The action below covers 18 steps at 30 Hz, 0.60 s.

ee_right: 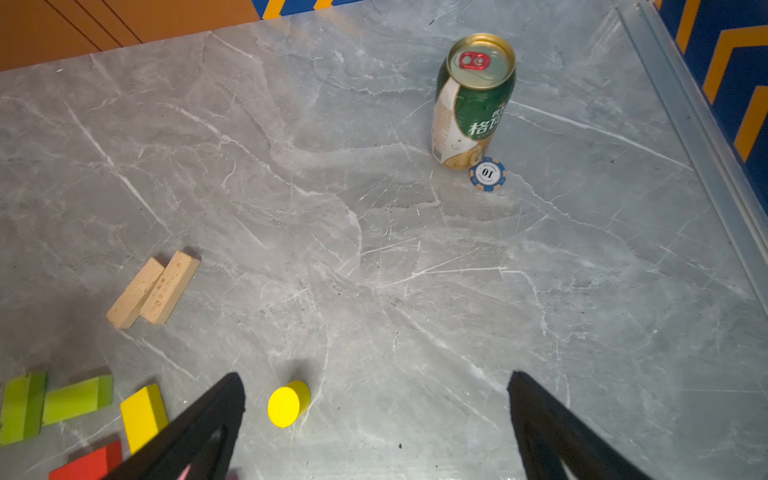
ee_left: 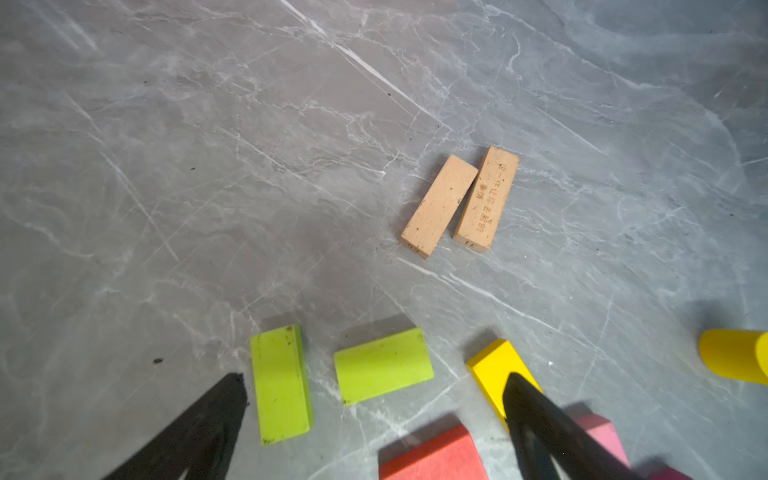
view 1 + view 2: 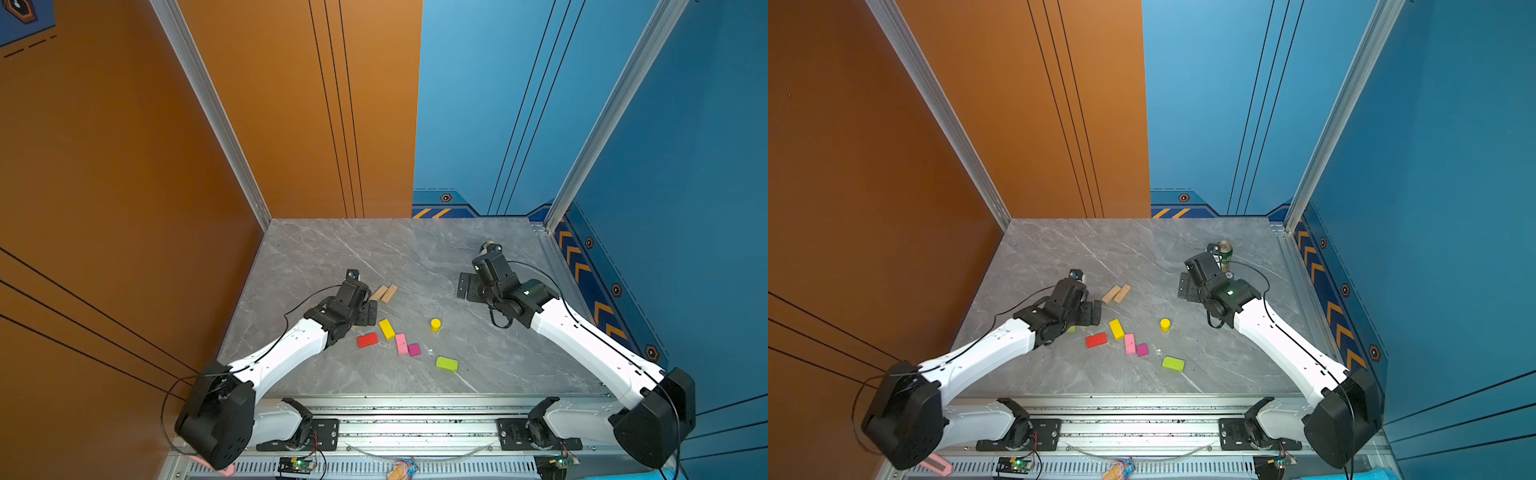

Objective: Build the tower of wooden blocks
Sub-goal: 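Reach the left gripper toward the two wooden planks while the right arm moves forward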

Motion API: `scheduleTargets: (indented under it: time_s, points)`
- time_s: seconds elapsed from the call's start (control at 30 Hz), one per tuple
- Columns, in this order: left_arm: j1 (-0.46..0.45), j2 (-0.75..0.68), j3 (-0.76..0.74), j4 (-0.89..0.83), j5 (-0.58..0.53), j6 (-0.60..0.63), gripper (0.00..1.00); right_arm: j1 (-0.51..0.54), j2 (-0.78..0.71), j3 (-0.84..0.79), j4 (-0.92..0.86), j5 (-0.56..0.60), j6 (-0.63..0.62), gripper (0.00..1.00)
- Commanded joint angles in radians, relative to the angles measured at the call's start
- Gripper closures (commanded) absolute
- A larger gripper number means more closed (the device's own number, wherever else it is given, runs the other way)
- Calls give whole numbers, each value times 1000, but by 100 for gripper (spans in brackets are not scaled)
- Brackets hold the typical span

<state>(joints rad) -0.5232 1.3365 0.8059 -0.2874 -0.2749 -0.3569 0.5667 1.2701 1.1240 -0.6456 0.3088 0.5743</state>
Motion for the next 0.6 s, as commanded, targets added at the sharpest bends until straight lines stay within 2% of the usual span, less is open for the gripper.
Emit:
scheduleTargets:
  time_s: [0.0,0.27,0.47,0.5,0.57]
  points:
    - [7,118,101,-38,44,29,2,25,-71,3,-66,-19,22,0]
    - [12,311,252,-56,38,44,12,29,-181,-57,-95,-12,8,0]
    - [18,400,353,-120,-24,82,13,23,-198,-75,-101,-23,-10,0]
    - [20,411,369,-132,-29,86,17,21,-198,-78,-101,-25,-12,0]
    - [21,434,387,-142,-27,91,18,19,-195,-78,-101,-30,-15,0]
